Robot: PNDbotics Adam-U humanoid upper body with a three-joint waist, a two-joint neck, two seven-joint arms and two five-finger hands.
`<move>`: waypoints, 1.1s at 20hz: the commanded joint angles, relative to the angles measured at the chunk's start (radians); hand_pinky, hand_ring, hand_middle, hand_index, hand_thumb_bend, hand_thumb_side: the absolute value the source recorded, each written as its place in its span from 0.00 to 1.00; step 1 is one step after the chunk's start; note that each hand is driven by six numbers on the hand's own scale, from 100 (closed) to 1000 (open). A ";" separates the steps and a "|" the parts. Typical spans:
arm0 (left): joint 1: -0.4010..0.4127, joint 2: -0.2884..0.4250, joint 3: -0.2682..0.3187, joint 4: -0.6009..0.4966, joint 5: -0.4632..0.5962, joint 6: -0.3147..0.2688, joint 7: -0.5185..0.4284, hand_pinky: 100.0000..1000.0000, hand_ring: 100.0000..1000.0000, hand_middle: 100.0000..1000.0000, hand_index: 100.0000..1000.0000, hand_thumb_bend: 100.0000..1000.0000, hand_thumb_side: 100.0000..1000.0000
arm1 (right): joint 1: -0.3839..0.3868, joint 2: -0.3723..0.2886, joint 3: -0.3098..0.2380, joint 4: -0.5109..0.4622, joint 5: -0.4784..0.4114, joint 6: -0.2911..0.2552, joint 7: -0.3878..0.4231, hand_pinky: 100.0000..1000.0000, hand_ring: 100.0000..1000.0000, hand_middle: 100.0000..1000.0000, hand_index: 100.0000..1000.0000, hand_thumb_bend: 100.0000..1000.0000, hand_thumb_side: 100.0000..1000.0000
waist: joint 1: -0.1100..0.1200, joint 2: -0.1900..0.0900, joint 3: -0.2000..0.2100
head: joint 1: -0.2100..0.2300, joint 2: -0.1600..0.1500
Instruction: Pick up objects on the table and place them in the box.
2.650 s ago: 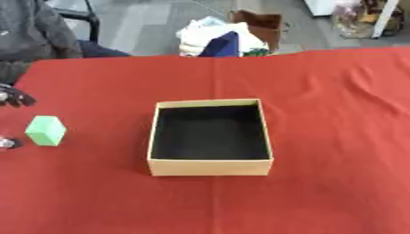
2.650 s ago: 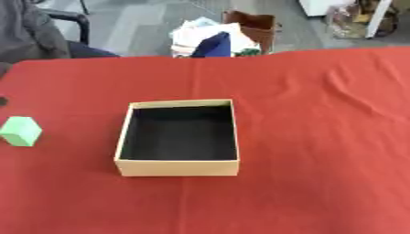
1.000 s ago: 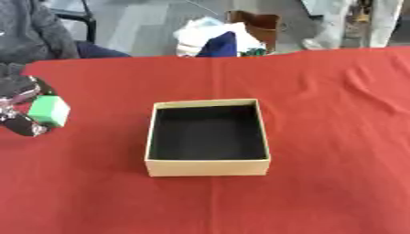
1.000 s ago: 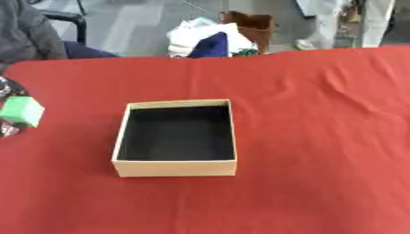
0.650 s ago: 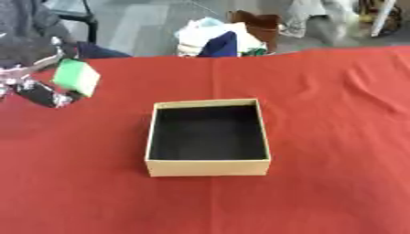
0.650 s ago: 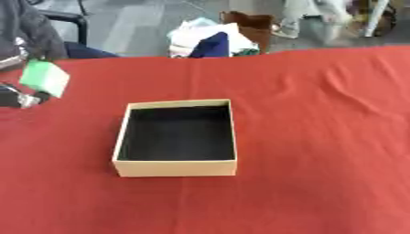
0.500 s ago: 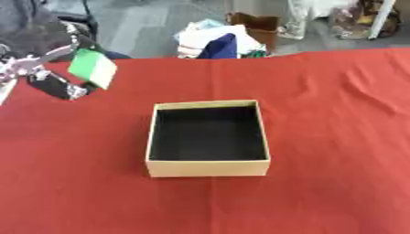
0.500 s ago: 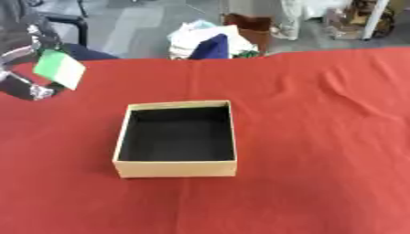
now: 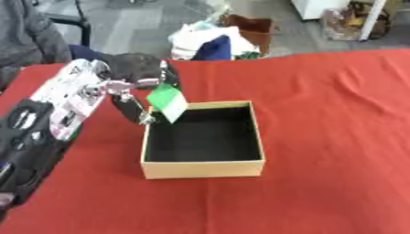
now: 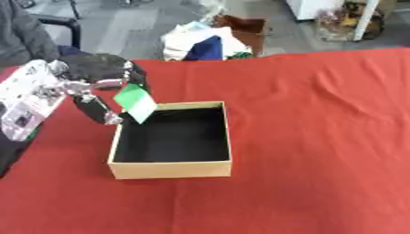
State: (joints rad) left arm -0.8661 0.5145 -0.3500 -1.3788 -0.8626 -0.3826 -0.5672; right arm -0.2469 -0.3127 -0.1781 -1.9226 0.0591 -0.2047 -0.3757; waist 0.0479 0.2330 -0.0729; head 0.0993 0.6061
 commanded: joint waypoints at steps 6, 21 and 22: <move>0.035 -0.034 -0.047 0.021 -0.061 -0.065 -0.003 0.84 0.76 0.71 0.82 0.44 0.11 | -0.016 -0.010 -0.003 -0.010 -0.005 -0.004 0.001 0.59 0.73 0.76 0.87 0.00 0.48 | -0.002 -0.007 0.000 | -0.010 -0.009; 0.337 0.073 0.377 -0.532 0.334 0.249 0.505 0.75 0.73 0.70 0.84 0.23 0.42 | -0.018 -0.016 -0.016 -0.012 0.003 -0.003 -0.010 0.59 0.73 0.76 0.87 0.00 0.48 | 0.001 0.002 0.030 | -0.035 -0.020; 0.367 0.065 0.404 -0.563 0.403 0.270 0.575 0.71 0.71 0.67 0.82 0.14 0.40 | -0.019 -0.017 -0.016 -0.013 0.004 -0.003 -0.011 0.59 0.73 0.76 0.87 0.00 0.48 | 0.000 0.003 0.033 | -0.036 -0.021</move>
State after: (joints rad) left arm -0.4919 0.5578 0.0050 -1.8884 -0.5344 -0.1433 -0.0669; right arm -0.2549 -0.3122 -0.1851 -1.9226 0.0591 -0.2067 -0.3834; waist 0.0509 0.2485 -0.0401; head 0.0668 0.5963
